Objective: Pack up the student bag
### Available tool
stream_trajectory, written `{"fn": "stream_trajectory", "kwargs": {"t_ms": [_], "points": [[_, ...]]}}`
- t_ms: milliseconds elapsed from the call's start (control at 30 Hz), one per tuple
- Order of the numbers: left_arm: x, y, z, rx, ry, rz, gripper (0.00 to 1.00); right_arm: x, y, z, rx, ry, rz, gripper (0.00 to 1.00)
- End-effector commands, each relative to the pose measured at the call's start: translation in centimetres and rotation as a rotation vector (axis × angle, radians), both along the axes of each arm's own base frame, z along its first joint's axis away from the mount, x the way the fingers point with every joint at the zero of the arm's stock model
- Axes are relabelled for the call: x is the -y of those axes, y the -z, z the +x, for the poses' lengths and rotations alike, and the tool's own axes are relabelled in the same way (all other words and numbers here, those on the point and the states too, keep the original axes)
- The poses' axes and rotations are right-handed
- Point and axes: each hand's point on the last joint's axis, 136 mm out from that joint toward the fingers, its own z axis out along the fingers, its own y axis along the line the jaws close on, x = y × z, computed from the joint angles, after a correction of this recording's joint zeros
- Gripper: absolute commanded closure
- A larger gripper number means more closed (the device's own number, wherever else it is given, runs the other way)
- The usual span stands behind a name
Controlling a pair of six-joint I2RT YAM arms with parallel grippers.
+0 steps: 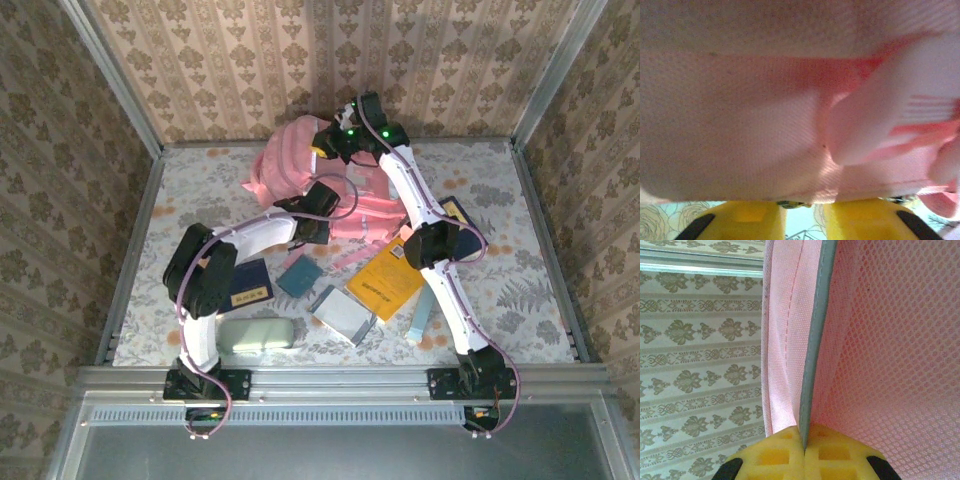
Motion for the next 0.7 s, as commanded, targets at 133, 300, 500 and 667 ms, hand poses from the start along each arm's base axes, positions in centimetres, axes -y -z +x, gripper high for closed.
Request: {"fn": "stream_trajectory", "kwargs": {"t_ms": [133, 300, 500, 667], "points": [[-0.8, -1.1, 1.7, 0.041, -0.040, -0.012, 0.93, -1.0, -5.0, -1.8, 0.082, -0.060, 0.074, 1.00], [-1.7, -1.3, 1.4, 0.042, -0.039, -0.003, 1.00, -0.7, -4.8, -1.9, 0.096, -0.063, 0.050, 1.00], [-2.9, -1.9, 1.0, 0.032, -0.047, -0.038, 1.00, 0.6, -3.4, -1.7, 0.118, -0.032, -0.059, 0.70], [-2.1, -2.8, 0.9, 0.024, -0.026, -0.107, 1.00, 3.1, -1.1, -1.7, 0.113, 0.032, -0.246, 0.36]]}}
